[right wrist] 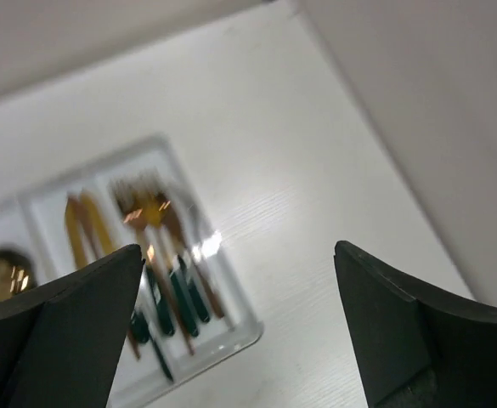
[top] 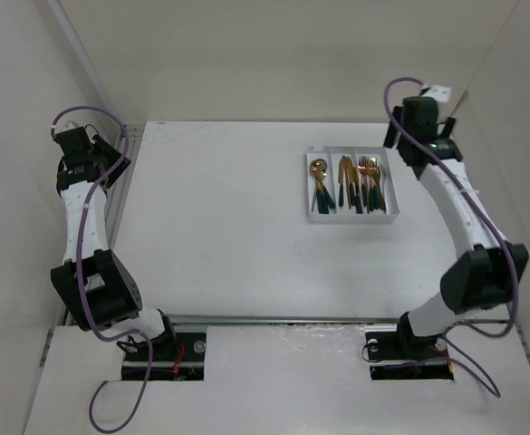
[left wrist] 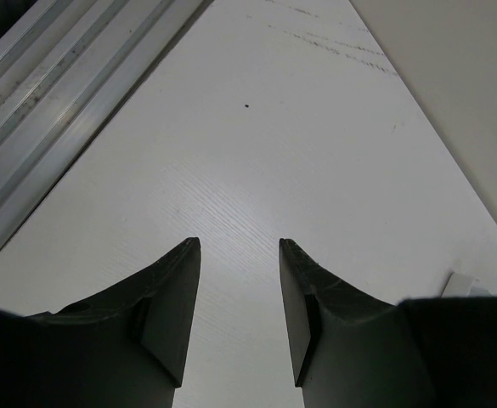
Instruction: Sort the eating utensils into containers
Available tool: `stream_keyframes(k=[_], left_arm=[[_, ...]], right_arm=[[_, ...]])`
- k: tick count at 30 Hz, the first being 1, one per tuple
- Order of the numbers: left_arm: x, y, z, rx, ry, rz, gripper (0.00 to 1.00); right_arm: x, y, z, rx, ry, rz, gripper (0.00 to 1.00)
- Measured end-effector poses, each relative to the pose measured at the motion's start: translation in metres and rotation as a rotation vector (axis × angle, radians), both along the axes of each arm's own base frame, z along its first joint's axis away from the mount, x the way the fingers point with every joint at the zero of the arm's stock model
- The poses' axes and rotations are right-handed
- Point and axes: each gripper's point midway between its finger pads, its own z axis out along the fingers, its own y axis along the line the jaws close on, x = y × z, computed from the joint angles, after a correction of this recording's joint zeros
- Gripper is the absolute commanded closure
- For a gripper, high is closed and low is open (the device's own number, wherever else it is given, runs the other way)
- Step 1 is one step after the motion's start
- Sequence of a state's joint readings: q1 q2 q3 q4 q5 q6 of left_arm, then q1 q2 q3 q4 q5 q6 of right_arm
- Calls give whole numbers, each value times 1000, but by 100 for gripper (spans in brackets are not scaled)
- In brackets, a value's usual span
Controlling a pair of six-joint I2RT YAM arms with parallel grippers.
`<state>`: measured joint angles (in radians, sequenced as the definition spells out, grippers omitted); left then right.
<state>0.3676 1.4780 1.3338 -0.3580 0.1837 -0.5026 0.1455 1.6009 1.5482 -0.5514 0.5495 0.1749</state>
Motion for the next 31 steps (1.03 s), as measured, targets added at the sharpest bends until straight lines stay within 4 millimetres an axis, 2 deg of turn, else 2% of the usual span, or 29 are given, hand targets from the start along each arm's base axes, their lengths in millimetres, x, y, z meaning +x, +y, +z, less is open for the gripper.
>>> stream_keyframes(k=[2,4,6,9,13,17,21,31], left_arm=[[0,0,0,0,-2,-1,61],[0,0,0,-1,-2,-2,61],[1,-1,0,-2,-3,-3,61],[0,-1,-2,-4,-1,-4,61],[0,-2,-4,-9,2,-9,61],[-1,-3,-6,-12,4,-12,61],[0,-4,-5,-15,-3,-17,61],[-6,-8,0,-18,-19,-20,60]], right_arm=[[-24,-40,43,14,-134,-146,0],[-56,-84,69,12,-232,-319,0],[-91,-120,76,-2,-289,-486,0],[-129,-145,64,-5,-307,-628,0],[-161,-150,39,5,-294,-683,0],[-173,-146,39,23,-324,-674,0],[-175,-143,47,43,-360,-663,0],[-167,-136,44,90,-361,-620,0]])
